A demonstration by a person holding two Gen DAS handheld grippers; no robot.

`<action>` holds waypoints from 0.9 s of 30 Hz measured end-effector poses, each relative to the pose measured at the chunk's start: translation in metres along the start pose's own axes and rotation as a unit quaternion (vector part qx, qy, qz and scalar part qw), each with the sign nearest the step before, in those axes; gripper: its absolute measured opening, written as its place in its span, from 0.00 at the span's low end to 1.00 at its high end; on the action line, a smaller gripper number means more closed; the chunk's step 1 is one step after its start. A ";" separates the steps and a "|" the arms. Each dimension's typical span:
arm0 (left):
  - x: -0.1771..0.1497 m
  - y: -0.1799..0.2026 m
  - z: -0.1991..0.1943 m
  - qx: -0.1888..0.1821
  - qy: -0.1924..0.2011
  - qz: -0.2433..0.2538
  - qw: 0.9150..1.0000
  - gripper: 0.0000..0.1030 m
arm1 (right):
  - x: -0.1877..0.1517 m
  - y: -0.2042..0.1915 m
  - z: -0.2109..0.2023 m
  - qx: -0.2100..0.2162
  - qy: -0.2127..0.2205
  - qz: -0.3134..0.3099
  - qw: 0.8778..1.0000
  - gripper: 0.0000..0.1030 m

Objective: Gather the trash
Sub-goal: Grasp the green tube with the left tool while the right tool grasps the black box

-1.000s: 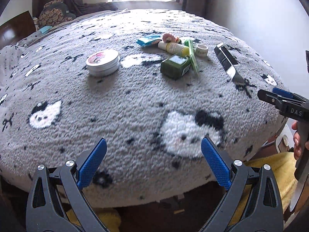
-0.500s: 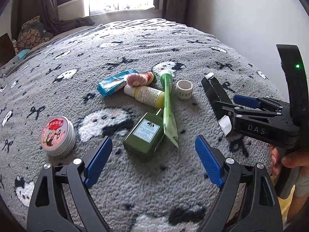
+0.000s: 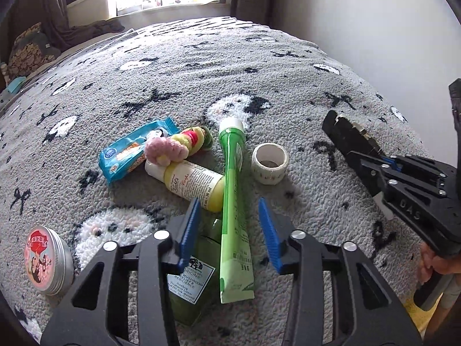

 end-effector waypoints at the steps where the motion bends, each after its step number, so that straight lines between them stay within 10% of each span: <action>1: 0.000 0.001 0.002 0.005 -0.004 0.003 1.000 0.23 | 0.001 0.003 -0.002 0.000 0.001 -0.002 1.000 0.07; 12: -0.001 0.018 0.010 0.001 -0.025 0.020 0.999 0.06 | -0.010 0.012 -0.030 0.004 0.006 -0.003 1.000 0.07; 27: -0.027 0.009 -0.135 0.036 0.075 0.009 0.996 0.06 | -0.028 -0.021 -0.132 0.021 0.072 -0.032 0.997 0.07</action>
Point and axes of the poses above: each gripper's, at about its wrist camera, not at the fingertips, and z roughly the way its jaws point, y to its right, x to its top, the point moved 8 cm from there along z, roughly the way its jaws point, and after that the axes turned 5 degrees about -y, right-handed, at the moved point
